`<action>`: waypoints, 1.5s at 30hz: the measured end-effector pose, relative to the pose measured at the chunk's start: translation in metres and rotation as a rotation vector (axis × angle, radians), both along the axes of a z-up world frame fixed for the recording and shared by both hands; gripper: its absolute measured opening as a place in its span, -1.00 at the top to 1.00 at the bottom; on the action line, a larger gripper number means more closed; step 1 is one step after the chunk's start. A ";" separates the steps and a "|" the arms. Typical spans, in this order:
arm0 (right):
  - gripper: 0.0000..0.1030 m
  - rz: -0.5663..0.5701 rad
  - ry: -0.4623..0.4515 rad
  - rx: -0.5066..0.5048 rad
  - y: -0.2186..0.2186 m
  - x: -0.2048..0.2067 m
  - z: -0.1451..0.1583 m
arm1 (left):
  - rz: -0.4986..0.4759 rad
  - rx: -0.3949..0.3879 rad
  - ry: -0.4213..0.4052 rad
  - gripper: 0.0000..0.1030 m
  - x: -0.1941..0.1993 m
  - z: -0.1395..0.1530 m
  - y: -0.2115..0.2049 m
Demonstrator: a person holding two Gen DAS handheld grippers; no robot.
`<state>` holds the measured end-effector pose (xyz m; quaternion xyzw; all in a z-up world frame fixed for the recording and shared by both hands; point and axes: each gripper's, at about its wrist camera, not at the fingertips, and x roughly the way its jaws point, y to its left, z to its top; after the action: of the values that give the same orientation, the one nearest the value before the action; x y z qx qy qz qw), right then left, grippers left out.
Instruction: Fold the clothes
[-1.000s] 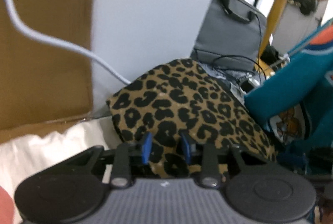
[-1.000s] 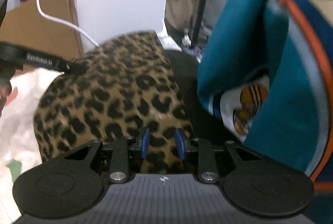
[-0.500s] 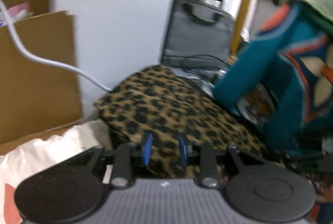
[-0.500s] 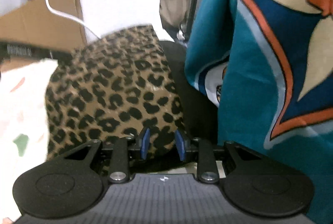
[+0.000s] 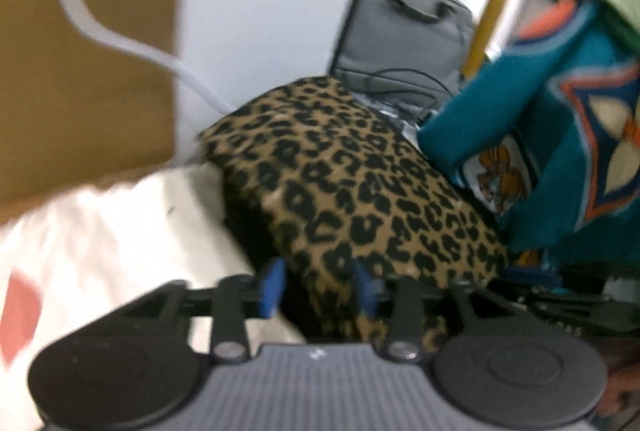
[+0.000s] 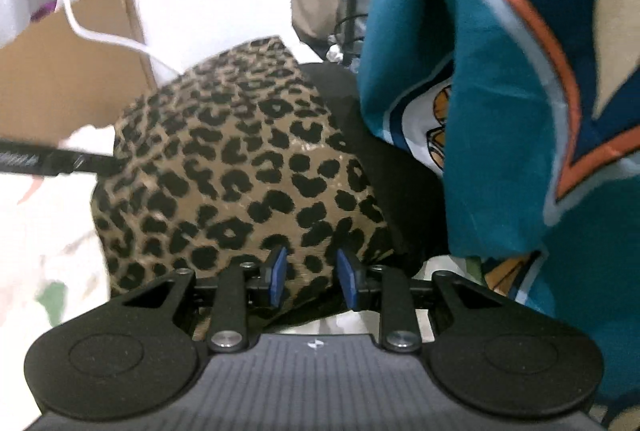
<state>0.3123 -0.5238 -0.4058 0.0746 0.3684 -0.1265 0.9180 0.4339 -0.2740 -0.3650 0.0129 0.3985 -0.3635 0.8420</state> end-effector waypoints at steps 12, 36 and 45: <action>-0.76 -0.068 0.045 0.172 0.036 -0.014 0.093 | 0.293 0.053 0.114 -0.89 -0.033 0.094 0.108; -0.99 -0.020 0.127 0.266 0.074 -0.090 0.287 | 0.397 0.154 0.134 -0.99 -0.133 0.285 0.170; -0.99 -0.004 0.095 0.272 0.090 -0.134 0.331 | 0.537 0.117 0.153 -0.99 -0.188 0.335 0.249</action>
<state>0.1780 -0.4342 -0.0747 0.1929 0.4248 -0.0808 0.8808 0.2463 -0.0252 -0.0302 -0.0718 0.4703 -0.1039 0.8734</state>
